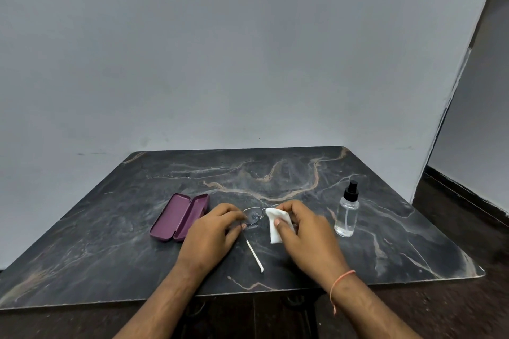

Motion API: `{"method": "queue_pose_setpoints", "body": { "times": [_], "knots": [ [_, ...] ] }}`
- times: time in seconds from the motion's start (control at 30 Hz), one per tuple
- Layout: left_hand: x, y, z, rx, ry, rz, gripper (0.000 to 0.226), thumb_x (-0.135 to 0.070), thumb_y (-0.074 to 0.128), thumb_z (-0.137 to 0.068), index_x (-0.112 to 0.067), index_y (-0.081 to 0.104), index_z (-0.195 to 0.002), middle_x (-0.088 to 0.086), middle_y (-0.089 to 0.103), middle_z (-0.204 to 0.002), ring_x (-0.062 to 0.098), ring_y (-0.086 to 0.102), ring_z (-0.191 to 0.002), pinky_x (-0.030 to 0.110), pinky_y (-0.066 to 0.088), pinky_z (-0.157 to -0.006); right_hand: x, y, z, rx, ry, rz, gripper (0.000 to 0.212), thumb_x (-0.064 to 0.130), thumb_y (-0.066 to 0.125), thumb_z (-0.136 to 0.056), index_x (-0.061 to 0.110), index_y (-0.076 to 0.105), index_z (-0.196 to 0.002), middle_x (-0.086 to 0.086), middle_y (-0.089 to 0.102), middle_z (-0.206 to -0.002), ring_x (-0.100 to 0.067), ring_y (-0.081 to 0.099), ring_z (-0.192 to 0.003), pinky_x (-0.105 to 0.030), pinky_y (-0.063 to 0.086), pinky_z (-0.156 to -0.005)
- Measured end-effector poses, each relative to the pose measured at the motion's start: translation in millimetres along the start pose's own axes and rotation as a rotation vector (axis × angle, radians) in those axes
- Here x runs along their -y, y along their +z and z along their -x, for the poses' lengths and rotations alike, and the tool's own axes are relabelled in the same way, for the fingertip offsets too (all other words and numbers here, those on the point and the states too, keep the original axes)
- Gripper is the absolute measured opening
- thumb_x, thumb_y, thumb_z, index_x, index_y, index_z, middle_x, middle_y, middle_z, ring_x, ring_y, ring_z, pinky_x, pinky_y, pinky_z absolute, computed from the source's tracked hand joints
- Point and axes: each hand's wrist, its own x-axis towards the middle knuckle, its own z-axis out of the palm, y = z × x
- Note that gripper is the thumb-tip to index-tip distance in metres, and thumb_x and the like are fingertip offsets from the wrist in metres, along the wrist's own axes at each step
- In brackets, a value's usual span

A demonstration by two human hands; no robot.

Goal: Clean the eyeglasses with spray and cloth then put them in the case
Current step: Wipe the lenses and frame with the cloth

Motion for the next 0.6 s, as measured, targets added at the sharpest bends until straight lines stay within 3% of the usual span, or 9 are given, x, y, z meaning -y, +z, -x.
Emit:
{"method": "queue_pose_setpoints", "body": {
  "times": [0.2, 0.37, 0.6],
  "knots": [
    [-2.6, -0.1, 2.1, -0.053, 0.024, 0.012, 0.013, -0.023, 0.084, -0.093, -0.026, 0.083, -0.105, -0.017, 0.074, -0.112, 0.001, 0.073, -0.094, 0.018, 0.059, -0.075, 2.1, 19.8, -14.3, -0.043, -0.059, 0.147, 0.011, 0.041, 0.069, -0.102, 0.032, 0.07, -0.107, 0.011, 0.079, -0.088, -0.011, 0.072, -0.081, -0.033, 0.054, -0.071],
    [-1.3, 2.3, 1.7, -0.093, -0.002, 0.033, 0.015, -0.021, 0.086, -0.092, -0.026, 0.084, -0.106, -0.016, 0.078, -0.113, 0.001, 0.074, -0.1, 0.021, 0.06, -0.083, -1.4, 34.7, -22.9, -0.087, -0.146, 0.244, 0.001, 0.031, 0.071, -0.094, 0.03, 0.071, -0.095, 0.013, 0.075, -0.087, -0.009, 0.069, -0.082, -0.025, 0.041, -0.069],
    [-0.1, 0.9, 1.6, -0.134, -0.001, 0.059, 0.021, -0.014, 0.088, -0.09, -0.025, 0.084, -0.107, -0.016, 0.082, -0.111, 0.0, 0.076, -0.101, 0.025, 0.062, -0.086, -6.4, 49.3, -35.6, -0.096, -0.294, 0.324, 0.004, 0.026, 0.076, -0.091, 0.024, 0.078, -0.094, 0.005, 0.075, -0.088, -0.021, 0.073, -0.083, -0.036, 0.056, -0.072]
  ]
}}
